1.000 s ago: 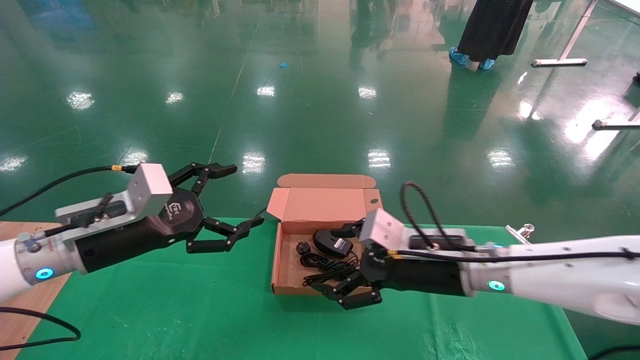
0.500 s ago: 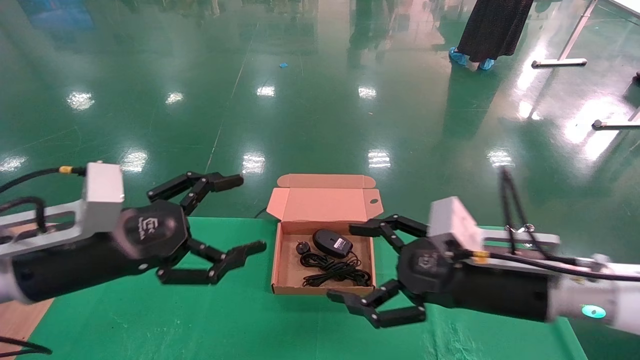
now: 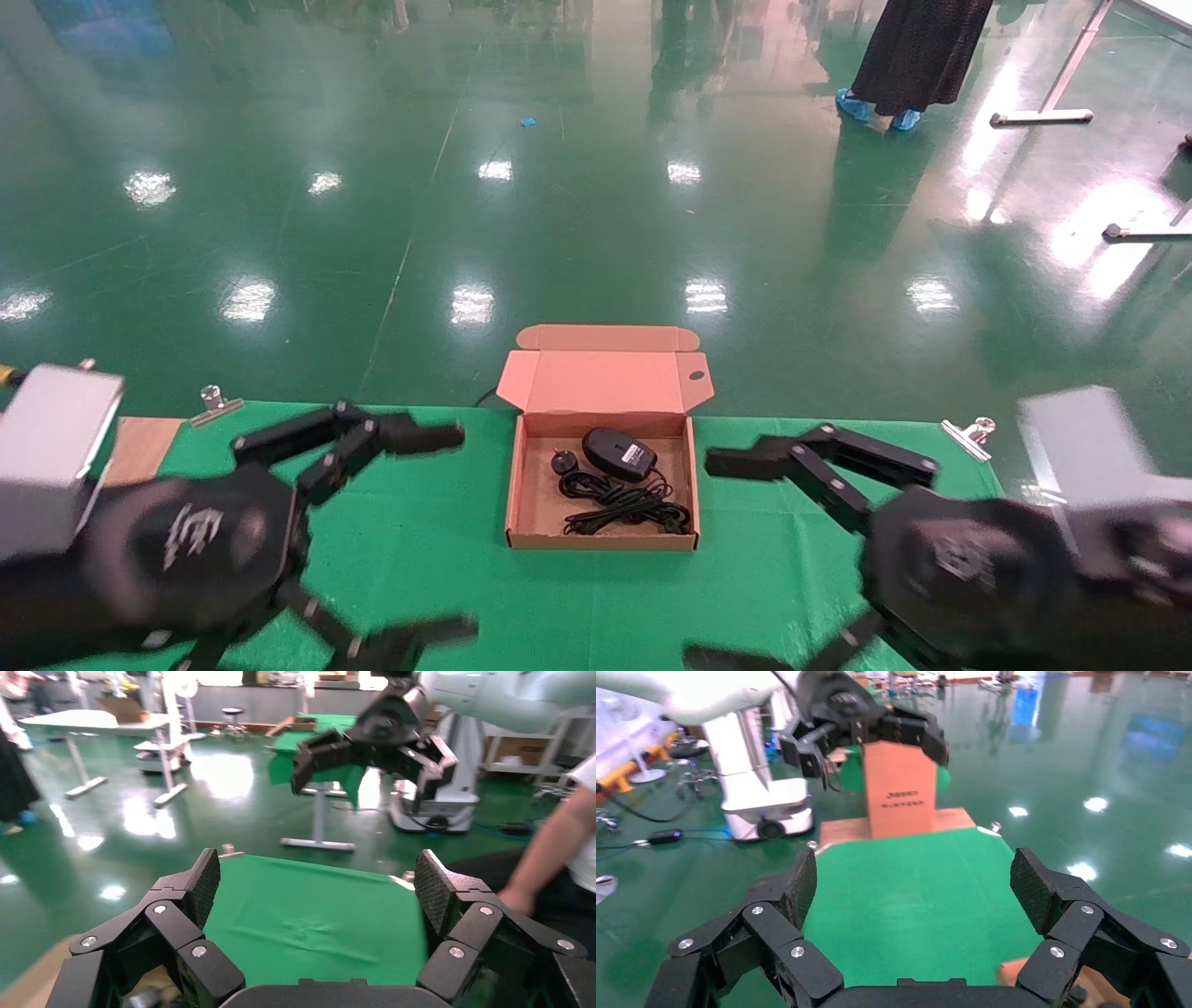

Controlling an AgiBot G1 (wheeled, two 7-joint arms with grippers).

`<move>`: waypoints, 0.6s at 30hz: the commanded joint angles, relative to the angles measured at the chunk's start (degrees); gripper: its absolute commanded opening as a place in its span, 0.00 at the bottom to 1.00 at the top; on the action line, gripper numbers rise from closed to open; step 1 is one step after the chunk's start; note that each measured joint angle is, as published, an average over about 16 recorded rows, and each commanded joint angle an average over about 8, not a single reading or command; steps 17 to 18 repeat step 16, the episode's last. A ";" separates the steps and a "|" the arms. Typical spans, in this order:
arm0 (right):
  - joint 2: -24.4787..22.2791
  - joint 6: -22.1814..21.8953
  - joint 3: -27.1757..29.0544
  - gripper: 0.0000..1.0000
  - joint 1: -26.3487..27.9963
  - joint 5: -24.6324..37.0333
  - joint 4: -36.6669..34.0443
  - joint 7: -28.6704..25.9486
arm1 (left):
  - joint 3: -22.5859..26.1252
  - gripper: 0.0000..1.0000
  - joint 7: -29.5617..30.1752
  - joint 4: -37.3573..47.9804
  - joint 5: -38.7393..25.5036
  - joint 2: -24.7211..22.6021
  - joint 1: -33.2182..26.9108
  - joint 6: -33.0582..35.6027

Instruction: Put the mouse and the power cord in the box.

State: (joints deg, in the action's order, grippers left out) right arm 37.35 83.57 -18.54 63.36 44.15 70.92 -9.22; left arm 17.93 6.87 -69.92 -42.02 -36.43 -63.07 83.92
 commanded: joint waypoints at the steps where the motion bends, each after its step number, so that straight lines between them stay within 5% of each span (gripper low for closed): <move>1: -1.46 1.33 1.58 1.00 -1.12 -1.43 1.67 -0.96 | -1.12 1.00 2.33 -2.16 0.09 0.83 0.89 1.04; 18: -3.24 2.95 3.54 1.00 -2.51 -3.29 3.74 -1.80 | -2.70 1.00 4.69 -5.06 0.27 2.00 2.14 2.51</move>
